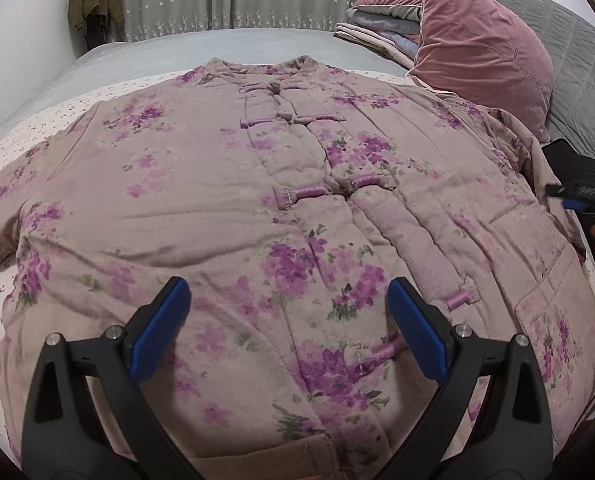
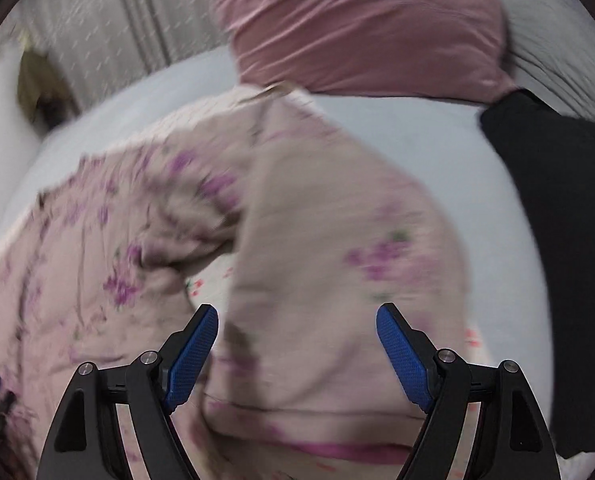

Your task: Fold large clothes

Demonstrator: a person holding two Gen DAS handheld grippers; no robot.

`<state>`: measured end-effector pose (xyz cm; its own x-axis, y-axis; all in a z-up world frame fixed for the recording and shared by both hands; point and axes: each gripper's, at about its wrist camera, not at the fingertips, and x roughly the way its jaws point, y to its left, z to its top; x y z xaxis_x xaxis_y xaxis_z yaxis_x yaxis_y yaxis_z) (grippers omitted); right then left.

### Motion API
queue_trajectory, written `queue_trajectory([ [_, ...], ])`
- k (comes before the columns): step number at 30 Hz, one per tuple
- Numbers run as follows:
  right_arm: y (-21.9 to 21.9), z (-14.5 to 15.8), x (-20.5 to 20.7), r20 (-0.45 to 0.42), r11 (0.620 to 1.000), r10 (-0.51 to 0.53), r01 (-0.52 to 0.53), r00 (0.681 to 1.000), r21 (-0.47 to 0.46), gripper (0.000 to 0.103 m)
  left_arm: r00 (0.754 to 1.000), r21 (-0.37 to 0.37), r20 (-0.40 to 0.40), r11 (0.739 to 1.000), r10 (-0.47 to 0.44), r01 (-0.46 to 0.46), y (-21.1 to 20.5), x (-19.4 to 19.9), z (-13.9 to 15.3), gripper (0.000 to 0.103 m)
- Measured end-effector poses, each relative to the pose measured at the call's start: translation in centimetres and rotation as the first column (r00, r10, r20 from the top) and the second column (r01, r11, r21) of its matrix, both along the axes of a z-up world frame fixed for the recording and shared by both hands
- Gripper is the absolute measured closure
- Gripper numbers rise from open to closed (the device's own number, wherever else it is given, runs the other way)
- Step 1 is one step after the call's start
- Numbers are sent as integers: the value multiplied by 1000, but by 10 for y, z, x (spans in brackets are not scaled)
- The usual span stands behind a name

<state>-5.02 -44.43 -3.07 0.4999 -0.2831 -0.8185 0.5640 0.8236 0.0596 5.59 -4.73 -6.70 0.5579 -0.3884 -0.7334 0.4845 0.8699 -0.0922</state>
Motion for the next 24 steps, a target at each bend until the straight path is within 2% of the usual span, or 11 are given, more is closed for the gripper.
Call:
queue_trajectory([
  [1, 5, -4, 8, -39, 1000, 6, -7, 999, -25, 27, 1000, -1, -4, 1000, 1, -1, 0, 1, -1, 4],
  [3, 7, -16, 18, -120, 997, 13, -23, 993, -79, 68, 1000, -1, -15, 1000, 2, -2, 1, 2, -3, 4],
  [5, 4, -11, 19, -156, 994, 45, -60, 987, -94, 87, 1000, -3, -15, 1000, 2, -2, 1, 3, -3, 4],
  [8, -1, 22, 21, -233, 957, 25, -90, 972, -275, 90, 1000, 0, -11, 1000, 3, -3, 0, 3, -3, 4],
  [13, -58, 96, 29, -215, 856, -156, 23, 964, -516, 90, 1000, 7, -7, 1000, 2, -2, -2, 4, -4, 4],
  [16, -99, 143, 30, -89, 751, -228, 117, 970, -650, 89, 1000, 7, -7, 1000, 1, -1, -2, 4, -4, 4],
  [17, -102, 154, 24, -51, 707, -236, 136, 970, -694, 81, 1000, 8, -6, 1000, 2, -1, -2, 5, -4, 4],
  [19, -112, 174, 11, 22, 634, -290, 209, 957, -745, 42, 1000, 8, -5, 1000, 2, -2, -2, 4, -4, 4],
  [20, -118, 182, 2, 59, 638, -311, 255, 948, -727, 25, 1000, 8, -5, 1000, 2, -2, -2, 5, -5, 4],
  [22, -122, 191, -17, 143, 716, -288, 312, 947, -624, 25, 1000, 8, -7, 1000, 2, -2, -2, 4, -5, 4],
  [24, -126, 181, -30, 150, 842, -266, 305, 952, -445, 25, 1000, 9, -6, 1000, 2, -2, -2, 4, -5, 4],
])
